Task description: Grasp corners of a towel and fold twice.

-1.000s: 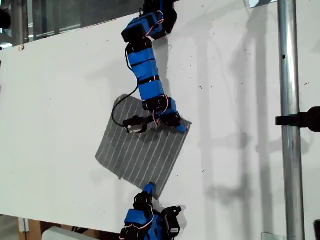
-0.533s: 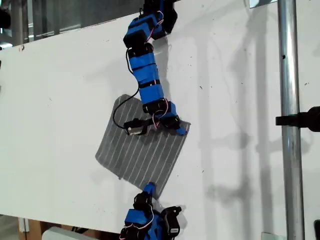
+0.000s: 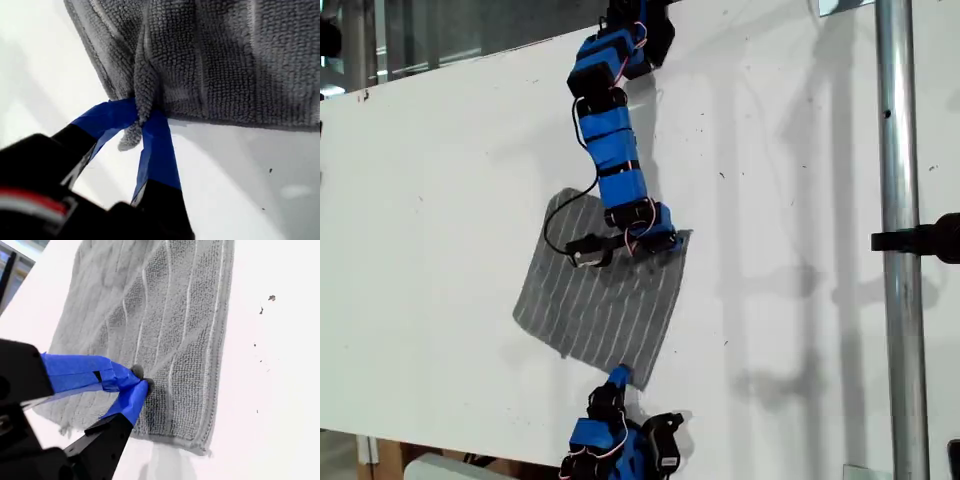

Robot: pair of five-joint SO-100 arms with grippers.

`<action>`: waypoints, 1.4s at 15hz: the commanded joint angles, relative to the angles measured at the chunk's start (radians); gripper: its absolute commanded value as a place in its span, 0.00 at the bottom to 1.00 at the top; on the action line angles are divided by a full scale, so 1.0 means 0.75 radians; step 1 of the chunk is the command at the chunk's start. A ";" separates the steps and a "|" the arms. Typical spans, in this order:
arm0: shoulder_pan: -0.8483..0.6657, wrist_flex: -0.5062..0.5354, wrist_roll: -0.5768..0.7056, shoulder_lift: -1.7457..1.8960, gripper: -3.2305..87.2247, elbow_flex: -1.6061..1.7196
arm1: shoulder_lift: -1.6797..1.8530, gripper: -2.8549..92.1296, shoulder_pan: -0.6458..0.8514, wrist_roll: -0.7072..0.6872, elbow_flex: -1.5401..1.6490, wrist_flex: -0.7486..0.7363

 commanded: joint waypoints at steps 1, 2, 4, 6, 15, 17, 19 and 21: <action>0.006 -0.020 -0.025 0.006 0.01 0.006 | 0.078 0.03 -0.016 0.012 0.022 0.078; 0.035 -0.063 -0.057 0.006 0.01 0.006 | 0.094 0.03 -0.016 0.002 0.025 0.059; 0.096 -0.076 -0.121 -0.022 0.01 -0.117 | 0.094 0.03 -0.018 -0.004 0.025 0.025; 0.106 -0.020 -0.115 -0.276 0.01 -0.360 | 0.088 0.03 -0.025 -0.004 0.027 -0.002; 0.348 -0.045 0.065 -1.188 0.36 -0.648 | 0.121 0.03 -0.053 -0.004 0.027 -0.100; 0.346 -0.123 0.067 -1.291 0.37 -0.601 | 0.125 0.03 -0.055 -0.004 0.027 -0.106; 0.295 -0.217 0.053 -1.346 0.36 -0.538 | 0.135 0.03 -0.059 -0.006 0.027 -0.108; 0.223 -0.319 0.051 -1.495 0.34 -0.536 | 0.151 0.03 -0.067 -0.006 0.035 -0.125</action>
